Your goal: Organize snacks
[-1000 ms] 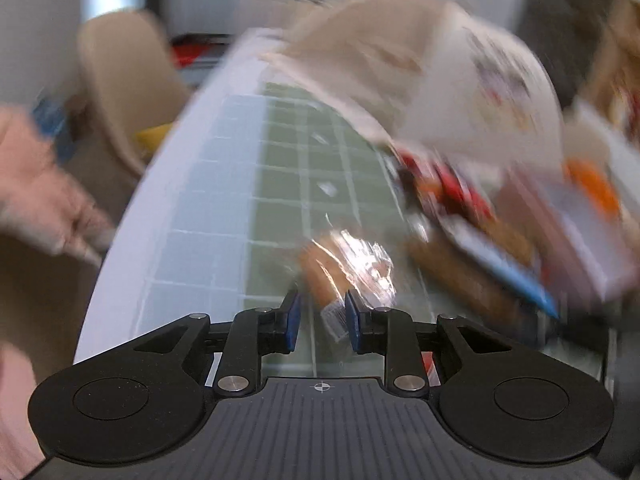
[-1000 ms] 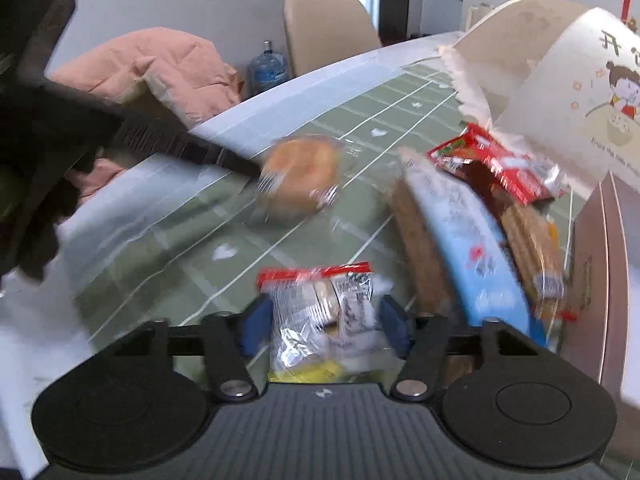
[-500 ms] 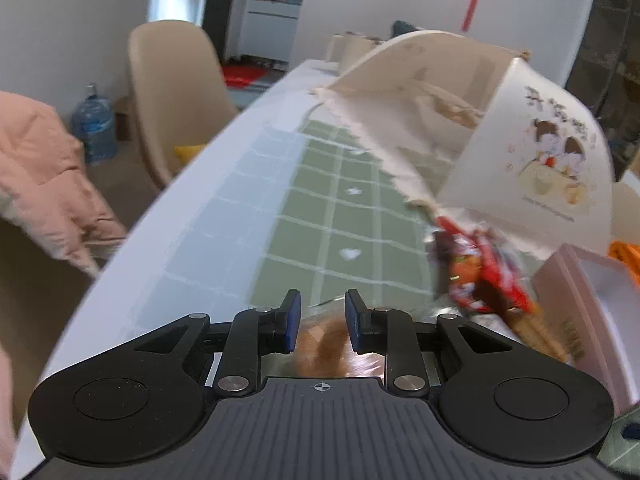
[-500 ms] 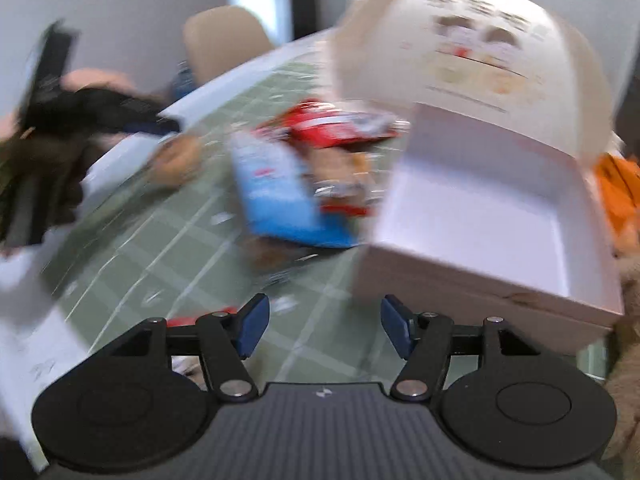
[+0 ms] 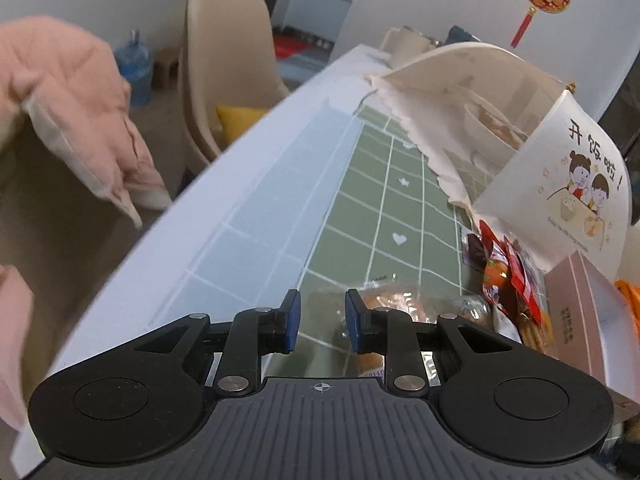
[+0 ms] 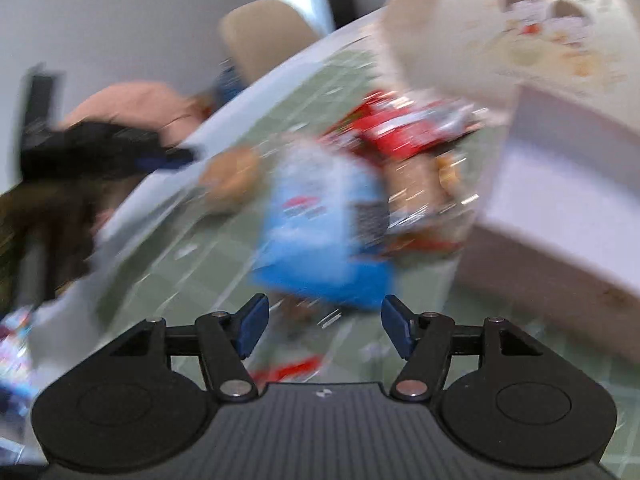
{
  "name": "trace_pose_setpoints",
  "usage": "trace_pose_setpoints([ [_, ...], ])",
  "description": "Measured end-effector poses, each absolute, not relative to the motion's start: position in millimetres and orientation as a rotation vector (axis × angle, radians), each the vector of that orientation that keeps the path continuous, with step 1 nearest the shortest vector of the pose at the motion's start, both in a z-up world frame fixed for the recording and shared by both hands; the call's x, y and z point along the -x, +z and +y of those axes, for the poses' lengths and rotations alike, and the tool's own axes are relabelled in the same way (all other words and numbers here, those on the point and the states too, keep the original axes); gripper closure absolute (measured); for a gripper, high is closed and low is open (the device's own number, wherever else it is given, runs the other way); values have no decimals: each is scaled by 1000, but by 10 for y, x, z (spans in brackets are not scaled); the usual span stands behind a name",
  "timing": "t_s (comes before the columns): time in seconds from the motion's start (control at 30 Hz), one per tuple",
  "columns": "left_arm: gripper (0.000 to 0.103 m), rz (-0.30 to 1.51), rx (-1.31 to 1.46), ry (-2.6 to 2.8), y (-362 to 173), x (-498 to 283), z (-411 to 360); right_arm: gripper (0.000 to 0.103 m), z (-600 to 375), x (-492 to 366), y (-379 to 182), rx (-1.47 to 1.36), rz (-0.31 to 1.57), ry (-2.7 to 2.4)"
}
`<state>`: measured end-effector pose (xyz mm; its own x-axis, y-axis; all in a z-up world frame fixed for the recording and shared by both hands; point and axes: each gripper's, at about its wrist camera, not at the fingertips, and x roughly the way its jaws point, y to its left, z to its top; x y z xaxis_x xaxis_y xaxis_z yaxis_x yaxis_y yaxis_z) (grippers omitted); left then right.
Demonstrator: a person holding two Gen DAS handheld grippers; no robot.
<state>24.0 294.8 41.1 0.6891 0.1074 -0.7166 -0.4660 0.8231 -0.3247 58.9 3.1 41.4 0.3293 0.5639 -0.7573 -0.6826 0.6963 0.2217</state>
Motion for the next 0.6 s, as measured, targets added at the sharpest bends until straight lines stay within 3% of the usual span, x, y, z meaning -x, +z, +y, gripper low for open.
trace_pose_setpoints([
  [0.1,77,759,444,265,353,-322,2787,41,70,-256,330,237,928,850],
  [0.13,78,765,392,235,342,-352,2700,50,80,-167,300,282,925,841],
  [0.17,79,778,311,186,324,-385,2574,53,63,-91,268,319,918,831],
  [0.37,81,821,-110,-27,222,-253,1860,53,-233,-29,273,303,908,735],
  [0.5,81,796,121,26,409,-200,2093,53,-505,-83,257,272,887,620],
  [0.6,82,818,453,124,540,-231,2385,53,-576,-129,267,260,864,558],
])
